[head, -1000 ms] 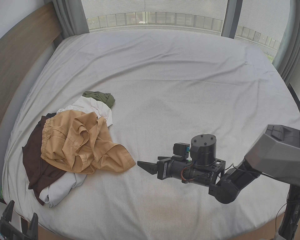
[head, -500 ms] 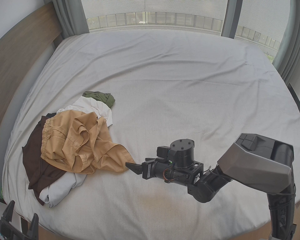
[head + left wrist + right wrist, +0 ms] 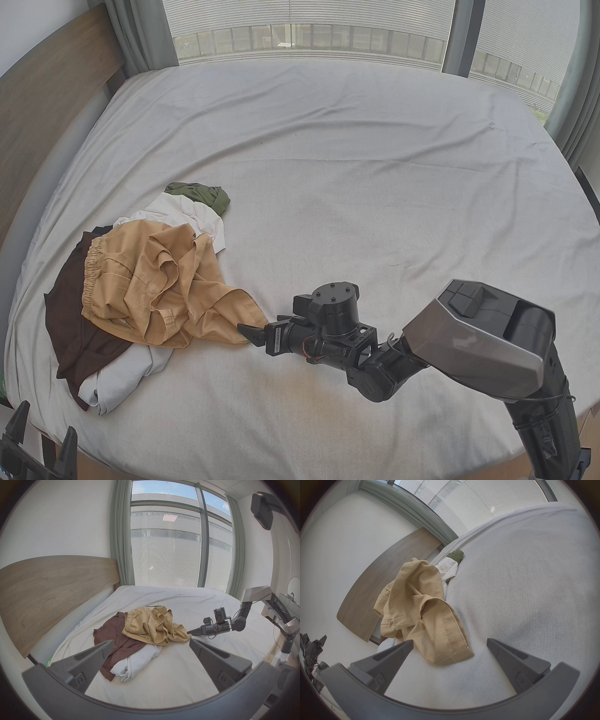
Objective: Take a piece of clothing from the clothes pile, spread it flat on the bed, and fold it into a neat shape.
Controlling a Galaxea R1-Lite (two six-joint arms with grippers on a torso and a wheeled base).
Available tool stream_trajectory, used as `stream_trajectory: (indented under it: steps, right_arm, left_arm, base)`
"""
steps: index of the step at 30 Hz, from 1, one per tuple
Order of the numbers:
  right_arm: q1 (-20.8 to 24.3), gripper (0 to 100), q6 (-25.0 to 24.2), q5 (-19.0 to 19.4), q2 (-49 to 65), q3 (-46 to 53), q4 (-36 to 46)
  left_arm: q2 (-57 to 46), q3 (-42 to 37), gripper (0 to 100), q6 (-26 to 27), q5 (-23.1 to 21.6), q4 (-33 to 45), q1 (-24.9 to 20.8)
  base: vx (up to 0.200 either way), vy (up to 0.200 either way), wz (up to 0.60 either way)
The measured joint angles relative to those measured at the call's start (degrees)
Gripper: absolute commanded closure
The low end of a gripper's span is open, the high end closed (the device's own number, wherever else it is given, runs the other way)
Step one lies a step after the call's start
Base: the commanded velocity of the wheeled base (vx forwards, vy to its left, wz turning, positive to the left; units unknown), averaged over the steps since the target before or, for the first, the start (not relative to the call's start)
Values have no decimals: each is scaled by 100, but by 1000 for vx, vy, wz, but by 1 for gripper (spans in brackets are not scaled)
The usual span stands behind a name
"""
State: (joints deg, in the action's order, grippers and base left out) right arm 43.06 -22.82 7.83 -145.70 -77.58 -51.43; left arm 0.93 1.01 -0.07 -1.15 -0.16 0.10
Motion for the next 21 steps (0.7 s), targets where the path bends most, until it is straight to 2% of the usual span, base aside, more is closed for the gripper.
stream_trajectory:
  steps: [6,7,21]
  right_arm:
    - [66,0,-4,-6,-154,-172,-5]
    - [77,100,-6,-6,-171,-188,-11]
    - [79,100,-28,-123,-256,-117,-251]
  left_arm:
    - [0,0,0,0,0,0,-5]
    - [0,0,0,0,0,0,-5]
    - [0,0,0,0,0,0,0]
  base:
    - [0,0,0]
    - [0,0,0]
    - [0,0,0]
